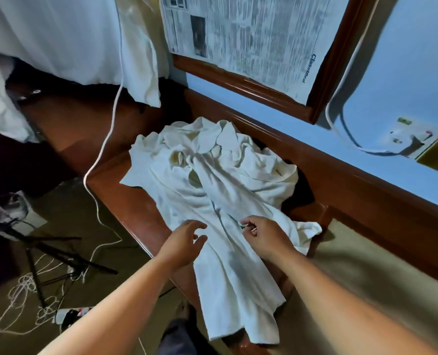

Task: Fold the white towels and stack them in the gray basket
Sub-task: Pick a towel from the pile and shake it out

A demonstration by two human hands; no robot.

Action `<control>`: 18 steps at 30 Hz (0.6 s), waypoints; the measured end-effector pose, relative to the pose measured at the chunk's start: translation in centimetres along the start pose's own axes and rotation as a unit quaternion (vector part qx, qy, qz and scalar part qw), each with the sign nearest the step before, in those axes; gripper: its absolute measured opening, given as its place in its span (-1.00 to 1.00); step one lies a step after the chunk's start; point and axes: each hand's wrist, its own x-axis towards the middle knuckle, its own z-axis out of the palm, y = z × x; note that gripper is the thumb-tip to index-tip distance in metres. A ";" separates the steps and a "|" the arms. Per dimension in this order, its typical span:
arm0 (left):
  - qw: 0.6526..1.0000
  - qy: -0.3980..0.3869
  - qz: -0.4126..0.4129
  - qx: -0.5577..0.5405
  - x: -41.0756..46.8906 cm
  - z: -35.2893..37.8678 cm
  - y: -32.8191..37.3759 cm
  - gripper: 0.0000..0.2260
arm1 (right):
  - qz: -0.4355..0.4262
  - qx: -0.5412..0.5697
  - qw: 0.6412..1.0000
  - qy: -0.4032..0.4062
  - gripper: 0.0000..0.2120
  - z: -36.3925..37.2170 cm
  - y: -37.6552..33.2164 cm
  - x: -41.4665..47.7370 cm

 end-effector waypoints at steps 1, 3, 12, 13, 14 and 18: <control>1.000 0.010 0.010 0.008 1.8 -0.7 -0.5 -0.70 | 0.005 0.000 1.000 0.006 -0.74 0.5 -0.4 0.8; 0.997 0.021 0.048 0.056 6.0 -2.5 -1.7 -0.68 | 0.028 0.013 0.999 0.029 -0.74 1.6 -1.3 2.4; 0.783 0.053 0.352 0.510 22.3 -11.5 -4.5 -0.69 | 0.095 0.023 0.991 0.093 -0.74 3.7 -5.6 7.9; 0.776 0.041 0.373 0.507 23.3 -12.4 -4.0 -0.76 | 0.099 0.024 0.990 0.102 -0.74 3.6 -6.1 8.3; 0.785 0.030 0.378 0.490 24.1 -13.7 -2.7 -0.85 | 0.101 0.028 0.989 0.107 -0.73 3.2 -6.7 8.9; 0.901 0.044 0.393 0.181 25.4 -20.2 5.6 -0.72 | 0.032 0.054 0.989 0.137 -0.46 -1.7 -12.0 12.1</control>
